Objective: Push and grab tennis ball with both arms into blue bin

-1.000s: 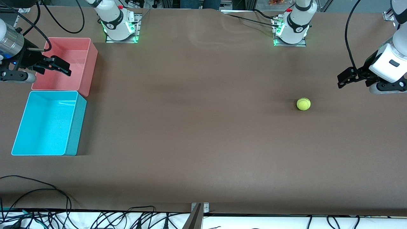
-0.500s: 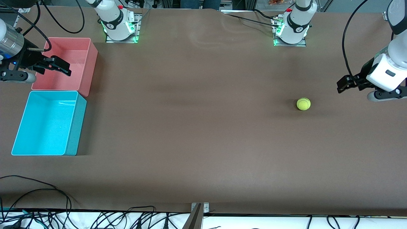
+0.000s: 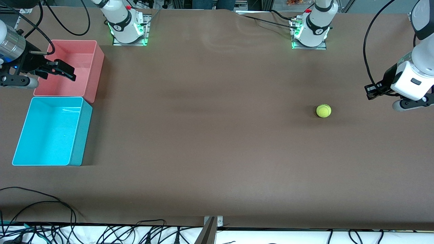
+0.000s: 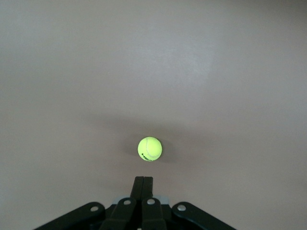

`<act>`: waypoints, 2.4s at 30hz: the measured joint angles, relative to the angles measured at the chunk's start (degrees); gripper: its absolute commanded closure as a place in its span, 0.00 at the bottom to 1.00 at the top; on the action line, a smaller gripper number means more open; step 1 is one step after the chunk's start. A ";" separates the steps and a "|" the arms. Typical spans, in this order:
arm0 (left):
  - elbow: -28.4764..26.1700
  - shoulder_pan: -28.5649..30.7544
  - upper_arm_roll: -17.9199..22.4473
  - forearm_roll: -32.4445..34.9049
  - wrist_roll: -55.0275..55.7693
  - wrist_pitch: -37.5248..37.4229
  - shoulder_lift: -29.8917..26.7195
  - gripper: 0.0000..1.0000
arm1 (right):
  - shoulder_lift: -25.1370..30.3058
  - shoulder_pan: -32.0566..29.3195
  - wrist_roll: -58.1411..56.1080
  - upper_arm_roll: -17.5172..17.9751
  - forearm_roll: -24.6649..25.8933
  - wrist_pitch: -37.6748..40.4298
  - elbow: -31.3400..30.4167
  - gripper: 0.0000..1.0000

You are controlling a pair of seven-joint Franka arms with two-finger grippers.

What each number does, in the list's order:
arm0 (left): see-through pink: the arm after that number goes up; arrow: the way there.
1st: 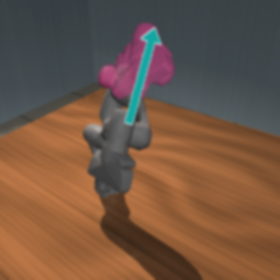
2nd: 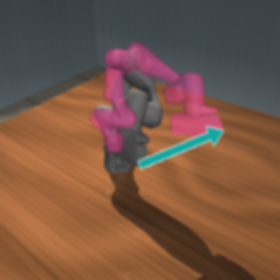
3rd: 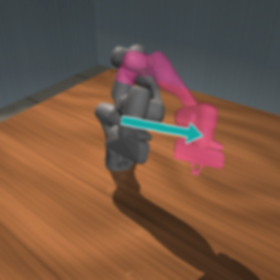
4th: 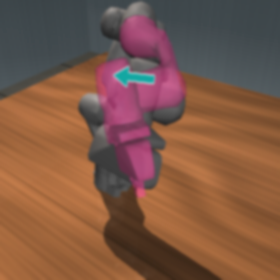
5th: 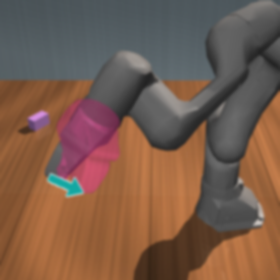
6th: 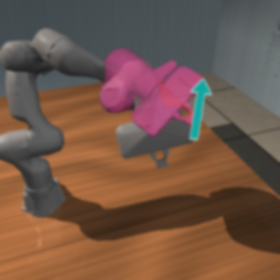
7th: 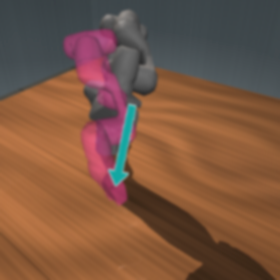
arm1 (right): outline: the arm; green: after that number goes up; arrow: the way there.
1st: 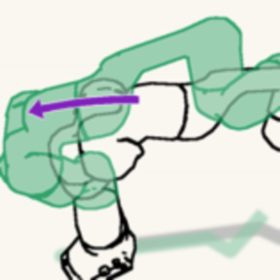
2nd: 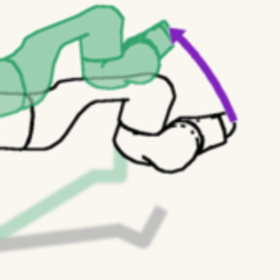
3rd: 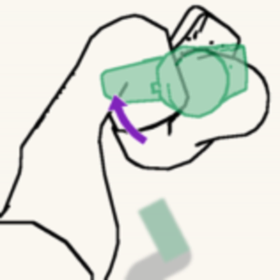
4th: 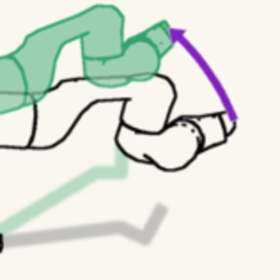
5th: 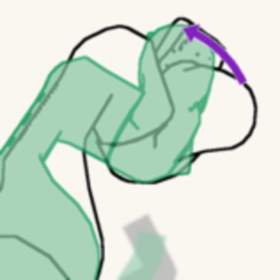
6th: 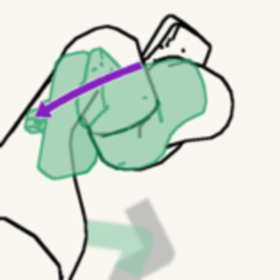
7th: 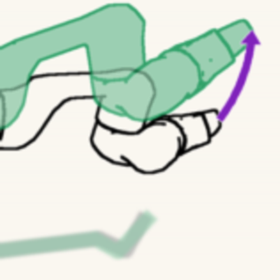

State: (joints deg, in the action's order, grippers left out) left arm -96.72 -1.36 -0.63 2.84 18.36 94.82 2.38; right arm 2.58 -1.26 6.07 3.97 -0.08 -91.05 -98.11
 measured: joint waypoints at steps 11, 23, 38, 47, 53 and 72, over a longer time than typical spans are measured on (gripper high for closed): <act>0.00 1.20 0.40 -0.04 23.81 -0.02 2.52 1.00 | 0.00 0.00 0.00 0.00 0.00 0.00 0.00 0.00; -0.55 3.80 0.59 -0.74 56.15 4.84 10.71 1.00 | 0.00 0.00 0.00 0.00 0.00 0.00 0.00 0.00; -16.17 10.26 0.60 -1.32 63.82 24.83 15.89 1.00 | 0.00 0.00 0.00 0.01 0.00 0.00 0.02 0.00; -31.12 11.24 0.42 -1.51 64.20 43.04 14.98 1.00 | 0.00 0.00 0.00 0.01 0.00 0.00 0.02 0.00; -35.50 11.24 0.28 -1.51 64.42 48.11 14.50 1.00 | 0.00 0.00 0.00 0.01 0.00 0.00 0.02 0.00; -38.22 14.85 0.42 6.42 64.38 50.47 13.88 1.00 | 0.00 0.00 0.00 0.01 0.00 0.00 0.02 0.00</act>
State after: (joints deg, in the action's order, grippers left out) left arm -134.94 13.49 -0.21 9.27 82.75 145.29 16.26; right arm 2.58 -1.25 6.07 3.98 -0.08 -91.05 -98.09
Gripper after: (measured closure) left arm 0.991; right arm 0.000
